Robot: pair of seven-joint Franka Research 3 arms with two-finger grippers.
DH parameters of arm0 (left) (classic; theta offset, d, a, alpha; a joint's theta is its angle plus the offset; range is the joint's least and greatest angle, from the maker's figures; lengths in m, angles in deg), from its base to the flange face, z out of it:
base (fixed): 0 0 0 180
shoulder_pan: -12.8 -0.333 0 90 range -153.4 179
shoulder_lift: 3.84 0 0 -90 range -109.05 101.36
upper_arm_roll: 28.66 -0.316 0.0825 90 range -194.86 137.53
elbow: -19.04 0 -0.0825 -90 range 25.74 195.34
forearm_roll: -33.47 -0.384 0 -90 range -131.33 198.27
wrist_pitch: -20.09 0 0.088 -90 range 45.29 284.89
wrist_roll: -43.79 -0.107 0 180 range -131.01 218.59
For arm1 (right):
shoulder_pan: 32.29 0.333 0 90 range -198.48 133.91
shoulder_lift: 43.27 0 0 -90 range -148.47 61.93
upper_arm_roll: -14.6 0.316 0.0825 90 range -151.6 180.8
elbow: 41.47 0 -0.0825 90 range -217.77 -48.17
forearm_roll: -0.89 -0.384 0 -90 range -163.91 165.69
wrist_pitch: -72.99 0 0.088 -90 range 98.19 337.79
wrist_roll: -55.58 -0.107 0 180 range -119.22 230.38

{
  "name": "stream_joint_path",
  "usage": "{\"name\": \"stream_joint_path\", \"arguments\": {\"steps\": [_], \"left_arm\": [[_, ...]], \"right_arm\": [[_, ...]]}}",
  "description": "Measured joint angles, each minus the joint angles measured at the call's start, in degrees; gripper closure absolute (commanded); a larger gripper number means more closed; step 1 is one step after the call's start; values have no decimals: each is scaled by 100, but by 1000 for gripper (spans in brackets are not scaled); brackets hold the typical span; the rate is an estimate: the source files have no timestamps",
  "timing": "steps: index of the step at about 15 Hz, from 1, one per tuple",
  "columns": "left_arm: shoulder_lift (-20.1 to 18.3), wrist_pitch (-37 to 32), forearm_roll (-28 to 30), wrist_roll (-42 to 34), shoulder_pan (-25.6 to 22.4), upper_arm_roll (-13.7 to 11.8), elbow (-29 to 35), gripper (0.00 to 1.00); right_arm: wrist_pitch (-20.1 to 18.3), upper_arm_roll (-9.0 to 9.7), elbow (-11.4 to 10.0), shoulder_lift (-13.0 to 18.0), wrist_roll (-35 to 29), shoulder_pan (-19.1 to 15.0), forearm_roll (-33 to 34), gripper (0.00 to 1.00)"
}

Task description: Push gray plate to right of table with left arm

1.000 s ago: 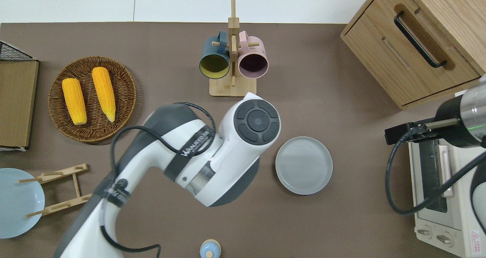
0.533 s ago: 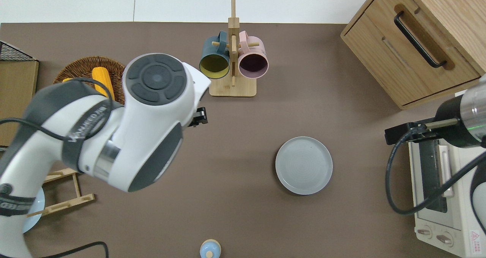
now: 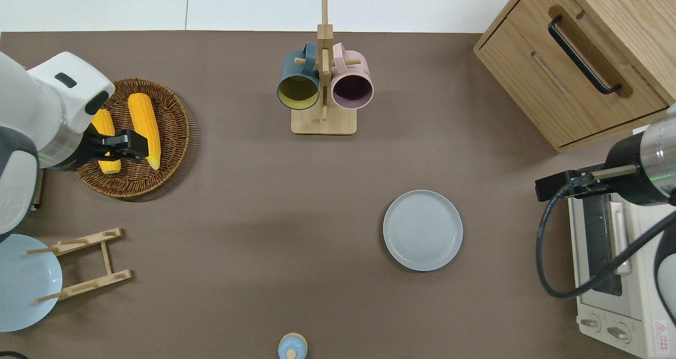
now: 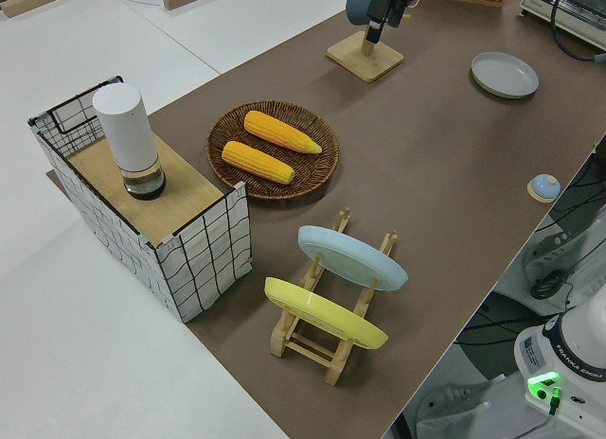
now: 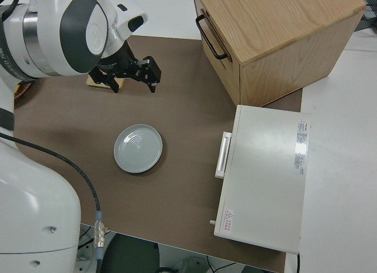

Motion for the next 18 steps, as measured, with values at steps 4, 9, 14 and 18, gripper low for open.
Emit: {"name": "stream_joint_path", "arguments": {"steps": [4, 9, 14, 18], "left_arm": [[-126, -169, 383, -462, 147, -407, 6, 11], [-133, -145, 989, -1381, 1804, -2549, 12, 9], [-133, -87, 977, -1442, 1863, -2554, 12, 5], [-133, -86, 974, -1484, 1704, -2414, 13, 0]], "right_arm": [[0, 0, 0, 0, 0, 0, 0, 17], [0, 0, 0, 0, 0, 0, 0, 17], [0, 0, 0, 0, 0, 0, 0, 17], [0, 0, 0, 0, 0, 0, 0, 17]]}}
